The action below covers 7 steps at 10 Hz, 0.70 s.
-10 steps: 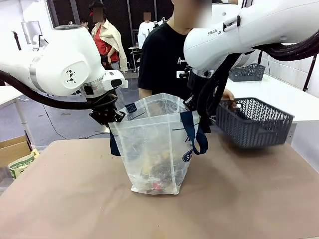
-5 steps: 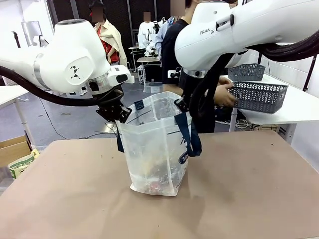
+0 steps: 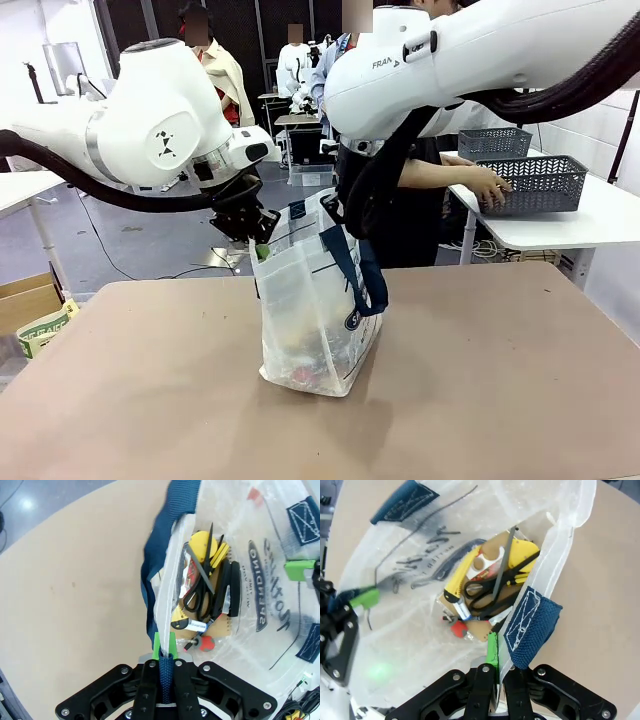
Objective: Transfer purchased items from the store into the shopping bag.
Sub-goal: Move the Reusable shopping bag to the right side of the table.
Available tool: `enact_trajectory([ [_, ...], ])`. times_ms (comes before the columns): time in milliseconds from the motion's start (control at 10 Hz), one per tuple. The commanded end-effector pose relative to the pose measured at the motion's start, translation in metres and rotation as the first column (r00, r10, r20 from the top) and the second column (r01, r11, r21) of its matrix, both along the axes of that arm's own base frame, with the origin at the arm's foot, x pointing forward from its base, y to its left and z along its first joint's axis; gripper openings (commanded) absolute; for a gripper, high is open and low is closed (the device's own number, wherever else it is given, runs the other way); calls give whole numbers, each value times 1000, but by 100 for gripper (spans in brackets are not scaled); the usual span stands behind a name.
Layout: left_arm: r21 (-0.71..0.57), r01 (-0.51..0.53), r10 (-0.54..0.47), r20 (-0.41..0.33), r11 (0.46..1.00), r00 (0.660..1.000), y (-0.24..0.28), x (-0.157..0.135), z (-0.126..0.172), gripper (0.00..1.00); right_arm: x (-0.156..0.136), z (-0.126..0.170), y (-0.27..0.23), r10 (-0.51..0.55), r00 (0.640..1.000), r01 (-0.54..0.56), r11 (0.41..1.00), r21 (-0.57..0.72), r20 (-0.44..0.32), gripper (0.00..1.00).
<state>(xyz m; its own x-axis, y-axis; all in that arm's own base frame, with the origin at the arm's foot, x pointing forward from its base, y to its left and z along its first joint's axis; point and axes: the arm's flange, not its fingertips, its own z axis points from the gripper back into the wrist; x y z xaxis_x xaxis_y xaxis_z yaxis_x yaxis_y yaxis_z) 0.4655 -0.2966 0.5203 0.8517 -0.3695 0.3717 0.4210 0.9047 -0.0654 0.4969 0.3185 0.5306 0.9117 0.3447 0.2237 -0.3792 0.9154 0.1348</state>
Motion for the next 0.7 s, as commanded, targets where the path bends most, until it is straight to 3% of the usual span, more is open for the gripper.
enact_trajectory([
  [0,-10,27,-27,1,1000,1000,-6,3,-1,0,3,7,7,-77,997,77,997,22,-5,0],
  [100,0,0,0,0,1000,1000,0,0,0,0,0,0,0,0,1000,0,1000,0,0,0],
  [400,-2,5,-5,-1,1000,1000,-3,0,-1,0,0,0,0,0,1000,0,1000,0,0,0],
  [600,-28,8,-7,35,1000,999,-11,-12,5,0,5,-1,3,-67,998,67,998,10,-23,0],
])
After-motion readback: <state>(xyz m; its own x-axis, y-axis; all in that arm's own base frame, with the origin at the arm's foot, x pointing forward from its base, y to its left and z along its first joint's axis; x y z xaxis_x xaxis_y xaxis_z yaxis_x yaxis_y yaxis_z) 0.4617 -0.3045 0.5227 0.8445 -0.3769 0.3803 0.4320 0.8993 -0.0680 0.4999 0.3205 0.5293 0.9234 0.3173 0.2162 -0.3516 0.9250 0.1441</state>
